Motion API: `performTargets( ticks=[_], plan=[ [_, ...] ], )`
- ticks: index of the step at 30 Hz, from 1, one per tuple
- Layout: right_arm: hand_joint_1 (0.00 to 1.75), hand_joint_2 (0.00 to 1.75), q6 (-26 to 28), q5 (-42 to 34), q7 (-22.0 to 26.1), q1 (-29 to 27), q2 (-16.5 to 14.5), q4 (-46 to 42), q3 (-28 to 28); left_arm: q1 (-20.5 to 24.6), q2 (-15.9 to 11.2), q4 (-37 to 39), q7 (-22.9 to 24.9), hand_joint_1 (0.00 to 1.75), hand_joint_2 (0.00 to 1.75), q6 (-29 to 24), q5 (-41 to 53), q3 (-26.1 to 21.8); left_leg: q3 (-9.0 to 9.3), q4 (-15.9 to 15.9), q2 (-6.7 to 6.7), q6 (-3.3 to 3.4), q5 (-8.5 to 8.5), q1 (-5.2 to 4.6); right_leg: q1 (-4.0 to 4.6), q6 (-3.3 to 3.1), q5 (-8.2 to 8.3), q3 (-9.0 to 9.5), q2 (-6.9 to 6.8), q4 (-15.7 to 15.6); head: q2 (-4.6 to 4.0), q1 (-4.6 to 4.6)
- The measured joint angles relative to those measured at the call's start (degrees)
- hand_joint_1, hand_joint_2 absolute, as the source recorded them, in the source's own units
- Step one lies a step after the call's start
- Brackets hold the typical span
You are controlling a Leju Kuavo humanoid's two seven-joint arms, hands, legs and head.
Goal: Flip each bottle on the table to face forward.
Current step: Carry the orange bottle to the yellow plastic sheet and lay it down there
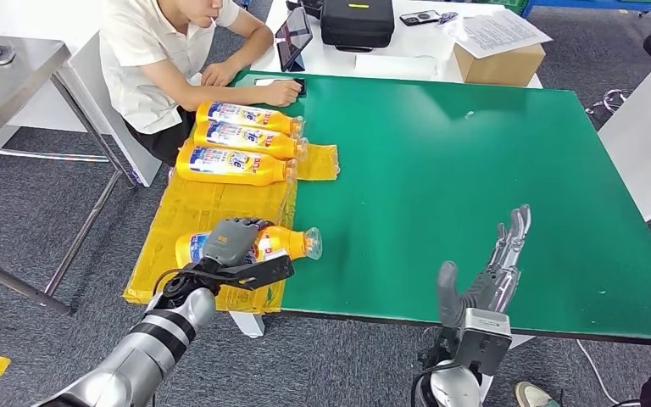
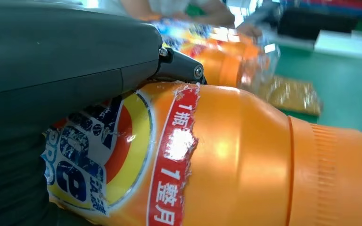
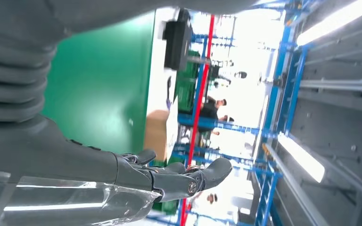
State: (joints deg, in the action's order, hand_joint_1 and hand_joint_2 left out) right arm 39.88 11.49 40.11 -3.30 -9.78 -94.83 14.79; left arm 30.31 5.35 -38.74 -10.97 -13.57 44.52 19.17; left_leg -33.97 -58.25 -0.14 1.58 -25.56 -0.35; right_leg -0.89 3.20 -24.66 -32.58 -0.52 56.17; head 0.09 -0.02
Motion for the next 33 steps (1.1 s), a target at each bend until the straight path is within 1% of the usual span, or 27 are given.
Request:
performTargets(
  ticks=[1, 5, 10, 21, 23, 26, 30, 33],
  plan=[
    [0.0, 1.75, -0.01, -0.36, 0.0, 0.2, 0.24, 0.38, 0.67, 0.95, 0.0, 1.32, -0.07, 0.0, 1.75, 1.58, -0.05, 0.14, 0.09, 0.01, -0.01, -0.01, -0.01, 0.0, 0.0, 0.0, 0.0, 0.08, 0.0, 0.0, 0.0, 0.0],
    [0.0, 1.75, -0.01, -1.51, 0.0, 0.65, 1.0, 1.62, 2.46, 3.21, 0.01, 5.31, -0.27, 0.0, 1.75, 5.74, -1.04, 0.45, 0.24, 0.01, 0.08, -0.03, -0.01, 0.01, 0.02, -0.01, -0.01, 0.14, 0.05, 0.07, 0.0, -0.01],
    [0.0, 1.75, -0.01, -2.68, 0.0, 0.96, 1.87, 3.16, 4.23, 5.52, 0.11, 8.39, -0.83, 0.0, 1.75, 11.31, -5.94, -0.58, 0.28, 0.01, 0.02, -0.07, 0.02, 0.01, 0.01, -0.01, -0.01, 0.21, 0.02, 0.11, 0.0, -0.01],
    [0.0, 1.75, -0.01, -2.93, -0.02, 1.45, 2.54, 4.46, 5.24, 6.75, 0.33, 10.22, -1.2, 0.0, 1.75, 13.1, -7.58, -1.71, 0.33, 0.01, 0.02, -0.07, 0.02, 0.01, 0.01, -0.01, -0.01, 0.27, 0.03, 0.1, 0.0, 0.02],
    [0.0, 1.75, -0.01, -3.09, -0.01, 1.61, 2.63, 4.84, 5.42, 7.07, 0.33, 10.43, -1.54, 0.0, 1.75, 14.52, -8.53, -2.1, 0.36, 0.01, 0.02, -0.07, 0.02, 0.01, 0.01, -0.01, -0.01, 0.3, 0.02, 0.1, 0.0, 0.01],
    [0.0, 1.75, -0.01, -3.31, -0.01, 2.07, 2.81, 5.81, 6.01, 7.49, 0.54, 10.54, -4.15, 0.0, 1.75, 16.8, -11.26, -3.0, 0.4, 0.01, -0.02, -0.07, 0.03, 0.01, 0.0, -0.01, -0.01, 0.33, -0.01, 0.1, 0.0, -0.01],
    [0.0, 1.75, -0.01, -2.97, -0.01, 2.09, 2.84, 6.2, 6.15, 5.85, 1.38, 8.53, -9.2, 0.0, 1.75, 19.02, -16.42, -4.17, 0.36, 0.01, -0.05, -0.06, 0.03, -0.01, -0.02, -0.01, -0.02, 0.31, -0.03, 0.1, 0.0, -0.01],
    [0.0, 1.75, -0.01, -2.93, -0.01, 2.06, 2.85, 6.28, 6.15, 4.45, 2.01, 6.77, -10.32, 0.0, 1.75, 20.18, -18.31, -4.89, 0.34, 0.01, -0.04, -0.06, 0.03, -0.03, -0.05, -0.01, -0.02, 0.29, -0.02, 0.1, 0.0, 0.0]
  ],
)
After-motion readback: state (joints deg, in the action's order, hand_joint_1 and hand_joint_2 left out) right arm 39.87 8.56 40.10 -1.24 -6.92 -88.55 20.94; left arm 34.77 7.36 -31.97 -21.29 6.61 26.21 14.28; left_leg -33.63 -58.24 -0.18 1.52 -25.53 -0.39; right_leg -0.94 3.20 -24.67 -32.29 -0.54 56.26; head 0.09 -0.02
